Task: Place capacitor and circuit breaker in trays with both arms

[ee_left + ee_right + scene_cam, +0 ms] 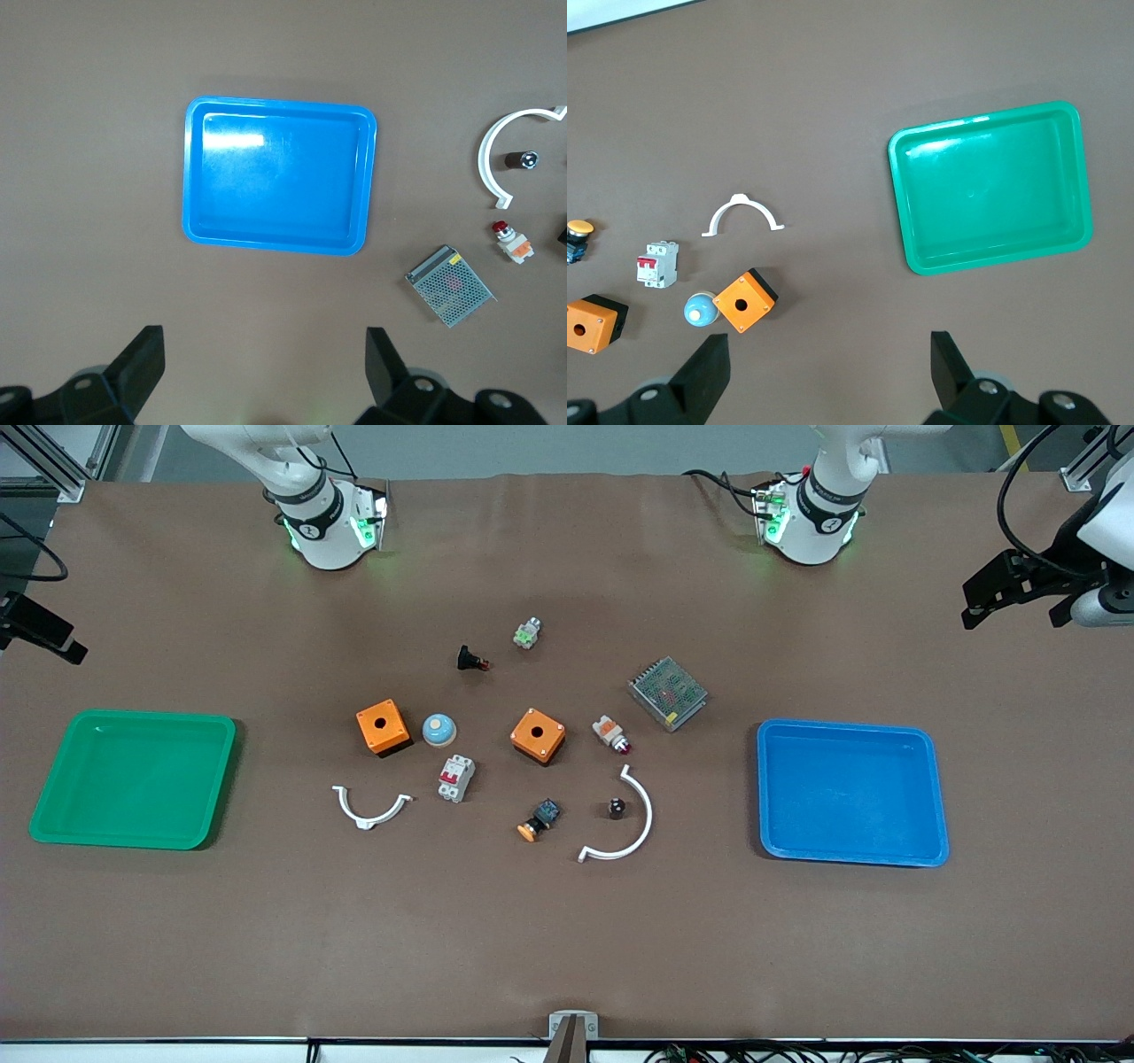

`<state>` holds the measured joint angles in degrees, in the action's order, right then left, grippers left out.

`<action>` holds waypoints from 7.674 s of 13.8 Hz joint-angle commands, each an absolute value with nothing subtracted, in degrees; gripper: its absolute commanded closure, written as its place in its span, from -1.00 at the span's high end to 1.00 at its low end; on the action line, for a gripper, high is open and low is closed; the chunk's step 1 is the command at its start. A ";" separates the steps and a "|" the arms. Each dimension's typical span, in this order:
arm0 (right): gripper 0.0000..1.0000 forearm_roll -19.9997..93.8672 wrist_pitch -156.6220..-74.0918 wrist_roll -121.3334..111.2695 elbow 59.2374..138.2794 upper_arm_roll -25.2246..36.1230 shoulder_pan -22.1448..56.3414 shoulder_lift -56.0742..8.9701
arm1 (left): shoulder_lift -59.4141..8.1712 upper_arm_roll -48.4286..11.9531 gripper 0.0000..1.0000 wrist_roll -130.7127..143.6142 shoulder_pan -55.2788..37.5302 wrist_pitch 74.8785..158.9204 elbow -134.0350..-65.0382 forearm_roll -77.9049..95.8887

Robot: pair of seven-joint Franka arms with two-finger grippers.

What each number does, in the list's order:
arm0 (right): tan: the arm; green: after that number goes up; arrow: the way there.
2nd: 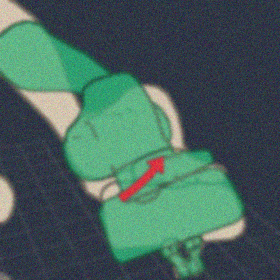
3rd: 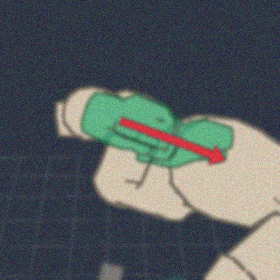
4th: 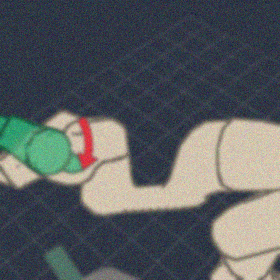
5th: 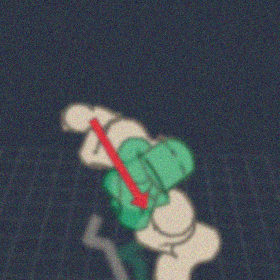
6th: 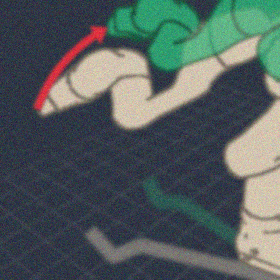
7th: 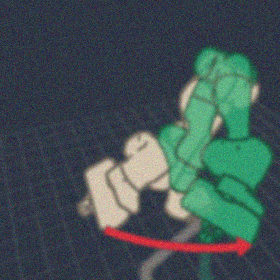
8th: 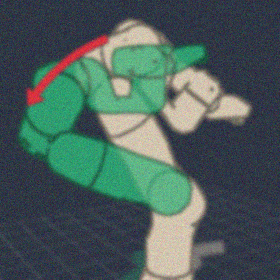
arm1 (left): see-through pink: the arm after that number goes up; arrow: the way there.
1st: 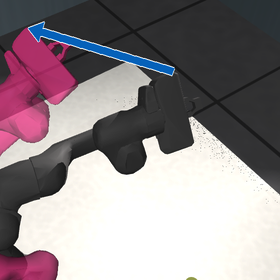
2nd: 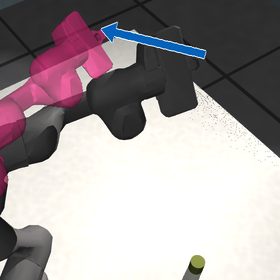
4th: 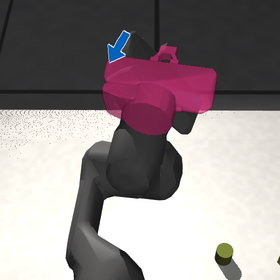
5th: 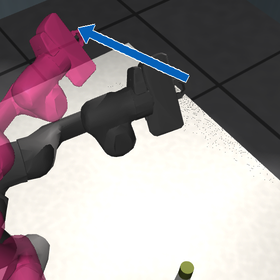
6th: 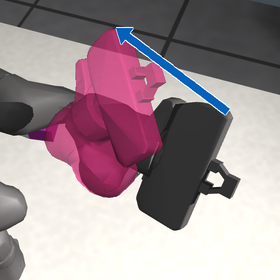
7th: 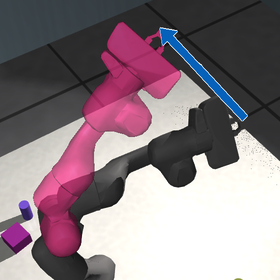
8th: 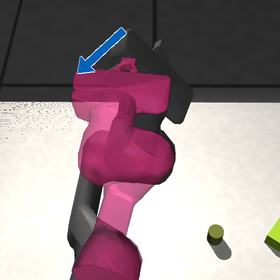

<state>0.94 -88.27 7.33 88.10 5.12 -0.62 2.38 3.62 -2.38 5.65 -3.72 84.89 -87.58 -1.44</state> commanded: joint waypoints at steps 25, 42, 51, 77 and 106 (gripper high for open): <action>1.00 0.35 -87.45 7.03 86.75 4.39 -1.67 1.76 | -9.40 -10.98 1.00 17.74 -5.19 92.72 -87.01 0.00; 1.00 0.26 -87.45 6.94 86.75 4.39 -1.67 1.67 | -21.17 -11.34 1.00 32.77 -16.69 106.76 -87.80 -0.62; 1.00 0.00 -87.36 6.77 87.01 4.39 -1.32 1.58 | -32.34 -11.34 0.99 45.17 -22.41 124.09 -88.68 -0.70; 1.00 2.55 -97.09 32.04 86.92 4.13 22.92 -20.21 | -46.76 -10.28 0.64 49.22 -27.86 136.93 -82.35 -8.96; 0.16 11.60 -133.15 34.89 102.13 4.22 30.76 -33.40 | -41.77 -6.86 -1.00 48.78 -29.97 132.12 -81.21 -9.14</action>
<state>10.45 -133.07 34.49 102.59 3.83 30.46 -33.28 -46.40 -7.40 47.62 -30.05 136.31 -80.42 -7.77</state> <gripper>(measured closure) 0.181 0.661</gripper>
